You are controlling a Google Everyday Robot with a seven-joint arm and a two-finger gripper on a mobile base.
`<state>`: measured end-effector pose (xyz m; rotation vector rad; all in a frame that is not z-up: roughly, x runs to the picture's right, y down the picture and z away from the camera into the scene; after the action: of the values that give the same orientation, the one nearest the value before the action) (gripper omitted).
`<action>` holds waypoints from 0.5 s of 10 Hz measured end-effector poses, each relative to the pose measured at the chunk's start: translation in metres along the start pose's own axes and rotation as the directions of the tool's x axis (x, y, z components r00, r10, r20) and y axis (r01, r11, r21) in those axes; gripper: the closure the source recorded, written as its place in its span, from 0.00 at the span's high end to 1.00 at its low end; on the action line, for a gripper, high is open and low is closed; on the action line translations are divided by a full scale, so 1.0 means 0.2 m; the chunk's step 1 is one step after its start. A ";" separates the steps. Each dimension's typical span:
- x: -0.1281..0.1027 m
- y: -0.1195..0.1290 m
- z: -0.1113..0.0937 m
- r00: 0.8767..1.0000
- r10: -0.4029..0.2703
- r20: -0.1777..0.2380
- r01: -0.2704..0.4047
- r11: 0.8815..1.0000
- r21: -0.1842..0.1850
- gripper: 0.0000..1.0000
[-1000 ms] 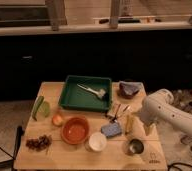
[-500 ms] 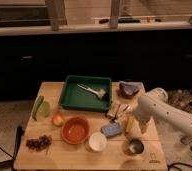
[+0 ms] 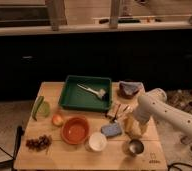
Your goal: Place banana in red bowl
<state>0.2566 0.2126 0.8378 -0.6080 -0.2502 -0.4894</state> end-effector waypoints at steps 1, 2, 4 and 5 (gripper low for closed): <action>0.02 0.00 0.01 1.000 0.004 0.005 -0.004 1.000 -0.001 0.62; 0.03 0.00 0.02 1.000 0.006 0.009 -0.006 1.000 0.000 0.52; 0.06 0.01 0.03 1.000 0.013 0.018 -0.013 1.000 0.000 0.31; 0.07 0.02 0.04 1.000 0.017 0.023 -0.017 1.000 0.000 0.21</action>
<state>0.2690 0.2148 0.8470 -0.6152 -0.2664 -0.4667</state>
